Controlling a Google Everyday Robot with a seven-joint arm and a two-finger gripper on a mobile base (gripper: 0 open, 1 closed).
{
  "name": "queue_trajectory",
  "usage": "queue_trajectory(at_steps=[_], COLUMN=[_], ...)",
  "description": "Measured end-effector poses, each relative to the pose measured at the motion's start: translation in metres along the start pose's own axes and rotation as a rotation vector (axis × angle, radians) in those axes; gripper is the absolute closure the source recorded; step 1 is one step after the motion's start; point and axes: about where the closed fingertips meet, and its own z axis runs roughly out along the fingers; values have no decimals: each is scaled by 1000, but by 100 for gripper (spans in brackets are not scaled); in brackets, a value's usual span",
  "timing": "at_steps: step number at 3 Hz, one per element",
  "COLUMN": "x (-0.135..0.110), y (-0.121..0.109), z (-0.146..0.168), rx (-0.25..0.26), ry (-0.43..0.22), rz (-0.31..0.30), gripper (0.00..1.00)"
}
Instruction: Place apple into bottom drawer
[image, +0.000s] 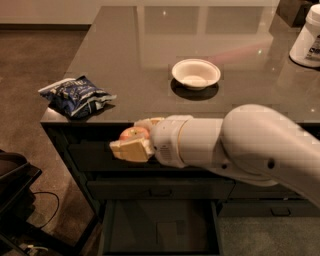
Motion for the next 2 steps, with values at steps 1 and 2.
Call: queue_trajectory(at_steps=[1, 2], x=[50, 112], y=[-16, -37], z=[4, 5], rx=[39, 89], ry=[28, 19], rz=[73, 161], gripper=[100, 100])
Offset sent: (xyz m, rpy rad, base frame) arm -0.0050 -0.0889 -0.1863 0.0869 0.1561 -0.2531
